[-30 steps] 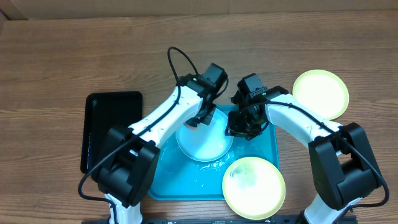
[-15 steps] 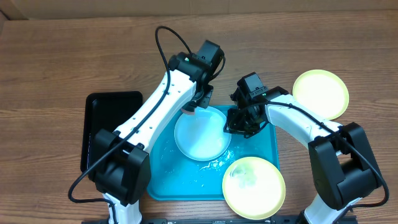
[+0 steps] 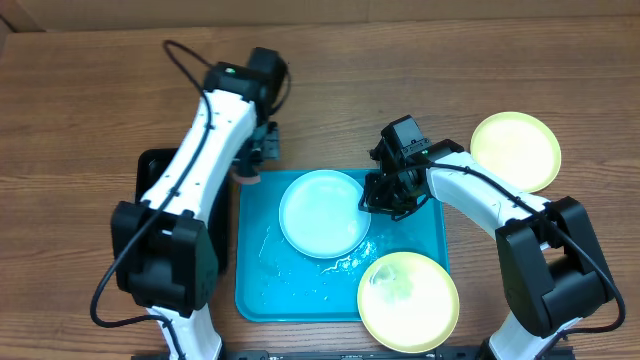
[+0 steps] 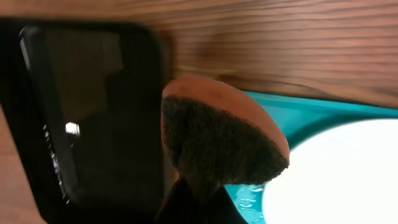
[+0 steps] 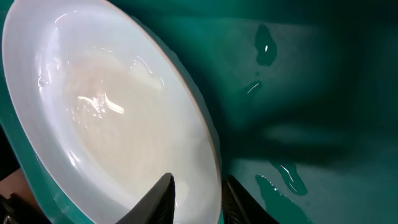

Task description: Clean dirty plates on tray and stack at the side

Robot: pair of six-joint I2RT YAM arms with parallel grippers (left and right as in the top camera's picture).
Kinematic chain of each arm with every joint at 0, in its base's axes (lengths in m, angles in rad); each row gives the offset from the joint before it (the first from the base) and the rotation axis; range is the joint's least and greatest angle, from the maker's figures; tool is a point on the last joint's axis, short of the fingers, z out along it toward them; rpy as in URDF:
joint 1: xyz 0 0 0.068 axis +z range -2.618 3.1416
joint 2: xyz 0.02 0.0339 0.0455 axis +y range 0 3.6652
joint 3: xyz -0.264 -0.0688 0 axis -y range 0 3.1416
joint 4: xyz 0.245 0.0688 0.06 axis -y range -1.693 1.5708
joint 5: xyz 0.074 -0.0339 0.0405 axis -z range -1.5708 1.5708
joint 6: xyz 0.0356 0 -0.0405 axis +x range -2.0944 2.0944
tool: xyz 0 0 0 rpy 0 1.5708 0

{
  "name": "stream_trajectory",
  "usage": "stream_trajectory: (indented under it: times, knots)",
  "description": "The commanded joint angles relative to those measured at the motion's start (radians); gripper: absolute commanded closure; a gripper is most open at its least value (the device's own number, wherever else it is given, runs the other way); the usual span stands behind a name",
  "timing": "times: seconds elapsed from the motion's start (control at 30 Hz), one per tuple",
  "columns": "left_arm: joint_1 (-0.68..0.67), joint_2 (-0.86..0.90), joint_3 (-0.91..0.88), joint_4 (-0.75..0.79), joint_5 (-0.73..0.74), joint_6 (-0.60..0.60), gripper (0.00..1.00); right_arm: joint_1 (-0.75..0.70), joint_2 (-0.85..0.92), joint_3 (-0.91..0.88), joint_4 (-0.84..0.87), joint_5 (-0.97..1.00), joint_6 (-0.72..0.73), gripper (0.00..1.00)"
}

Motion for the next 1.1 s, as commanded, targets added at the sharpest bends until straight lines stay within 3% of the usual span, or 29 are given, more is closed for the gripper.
stream_trajectory:
  times: [0.0, 0.37, 0.47, 0.53, 0.83, 1.07]
  knots:
    - [0.022, 0.000, -0.027, -0.005, 0.012, -0.029, 0.96, -0.005, 0.013, -0.006, 0.014, -0.013, 0.006, 0.73]
    - [0.087, 0.000, -0.061, -0.019, 0.001, -0.040, 0.96, -0.005, 0.091, -0.008, 0.048, -0.017, 0.006, 0.75]
    - [0.125, 0.000, -0.061, -0.026, 0.011, -0.040, 0.96, -0.005, 0.117, -0.008, 0.055, -0.026, 0.005, 0.82]
    - [0.147, 0.000, -0.061, -0.028, 0.011, -0.039, 0.96, -0.005, 0.127, -0.008, 0.061, -0.034, 0.005, 0.96]
    - [0.214, 0.000, -0.061, -0.027, 0.008, -0.031, 0.96, -0.005, 0.125, -0.001, 0.040, -0.034, 0.011, 0.96]
    - [0.263, 0.000, -0.062, -0.024, 0.012, -0.001, 0.96, -0.005, 0.105, 0.104, -0.115, 0.106, -0.026, 0.96]
